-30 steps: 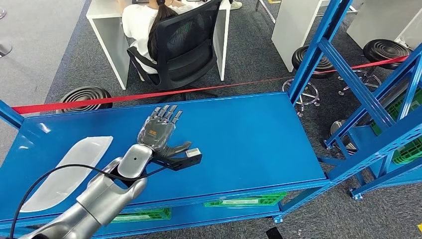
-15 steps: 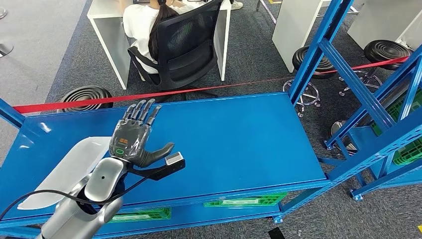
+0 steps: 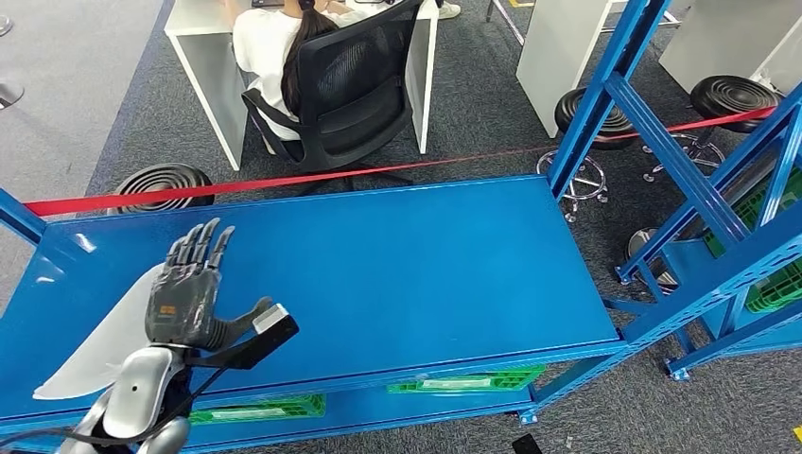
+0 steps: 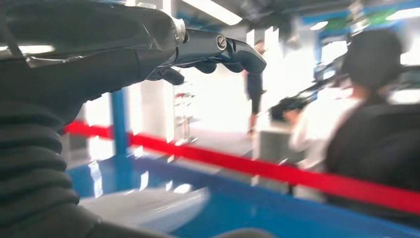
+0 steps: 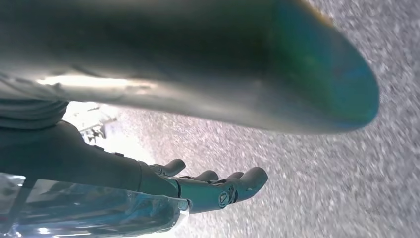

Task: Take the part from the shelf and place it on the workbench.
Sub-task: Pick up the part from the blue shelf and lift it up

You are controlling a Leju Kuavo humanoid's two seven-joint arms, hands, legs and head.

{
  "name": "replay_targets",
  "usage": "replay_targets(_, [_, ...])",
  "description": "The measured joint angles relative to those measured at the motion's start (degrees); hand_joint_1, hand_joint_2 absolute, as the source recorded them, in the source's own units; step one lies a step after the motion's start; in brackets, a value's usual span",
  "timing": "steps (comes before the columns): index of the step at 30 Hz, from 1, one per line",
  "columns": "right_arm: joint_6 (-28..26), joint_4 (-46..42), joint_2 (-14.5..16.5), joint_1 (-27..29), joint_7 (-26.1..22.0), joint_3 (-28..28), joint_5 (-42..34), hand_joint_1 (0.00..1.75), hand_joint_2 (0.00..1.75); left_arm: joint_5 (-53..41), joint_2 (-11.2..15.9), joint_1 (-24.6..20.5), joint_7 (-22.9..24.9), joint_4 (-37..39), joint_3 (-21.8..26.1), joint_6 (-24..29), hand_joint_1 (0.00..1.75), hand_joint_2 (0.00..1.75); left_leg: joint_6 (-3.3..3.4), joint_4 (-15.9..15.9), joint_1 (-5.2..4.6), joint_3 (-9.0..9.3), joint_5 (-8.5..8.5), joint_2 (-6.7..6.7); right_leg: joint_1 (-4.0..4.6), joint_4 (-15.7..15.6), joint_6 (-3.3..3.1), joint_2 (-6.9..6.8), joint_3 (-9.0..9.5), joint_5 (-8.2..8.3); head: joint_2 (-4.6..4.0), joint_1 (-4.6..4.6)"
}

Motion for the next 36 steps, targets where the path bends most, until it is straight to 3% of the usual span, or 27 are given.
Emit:
replay_targets(4, [-1.15, 0.00, -0.75, 0.09, -2.90, -0.18, -0.20, 0.00, 0.00, 1.68, 0.37, 5.71, 0.01, -0.54, 4.72, 0.44, 0.00, 1.75, -0.01, -0.01, 0.01, 0.00, -0.01, 0.00, 0.00, 0.00, -0.01, 0.00, -0.03, -0.01, 0.00, 0.01])
replay_targets(7, [-1.47, 0.00, -0.87, 0.16, -4.08, -0.42, -0.32, 0.00, 0.00, 0.78, -0.82, 9.55, 0.21, -0.59, 7.70, 0.87, 0.00, 1.75, -0.02, -0.01, 0.00, 0.00, -0.01, 0.01, -0.01, -0.01, -0.01, 0.00, -0.03, -0.01, 0.00, 0.01])
replay_targets(15, [-0.66, 0.02, -0.57, 0.44, -0.06, -0.45, 1.14, 0.00, 0.00, -4.11, -4.02, 15.74, 1.97, -2.81, 15.03, -0.19, 0.00, 1.75, -0.02, -0.01, 0.00, 0.00, -0.01, -0.01, -0.01, -0.01, -0.01, -0.01, -0.02, -0.01, 0.00, 0.01])
replay_targets(21, [0.25, 0.01, -0.59, 0.42, 0.69, -0.45, 1.65, 0.00, 0.00, -6.70, -5.46, 17.63, 1.84, -5.71, 19.28, -1.92, 0.00, 1.75, -0.02, -0.01, 0.00, -0.01, -0.02, -0.04, -0.01, -0.01, 0.00, -0.02, -0.03, -0.01, 0.00, 0.00])
replay_targets(36, [-0.09, 0.00, 0.13, -0.15, -1.22, -0.45, 2.26, 0.00, 0.00, -9.40, -7.68, 16.61, 1.39, -6.46, 23.88, -4.63, 0.00, 1.75, -0.02, -0.01, 0.00, -0.01, -0.02, -0.06, -0.01, -0.01, -0.01, -0.03, -0.01, -0.01, 0.00, 0.00])
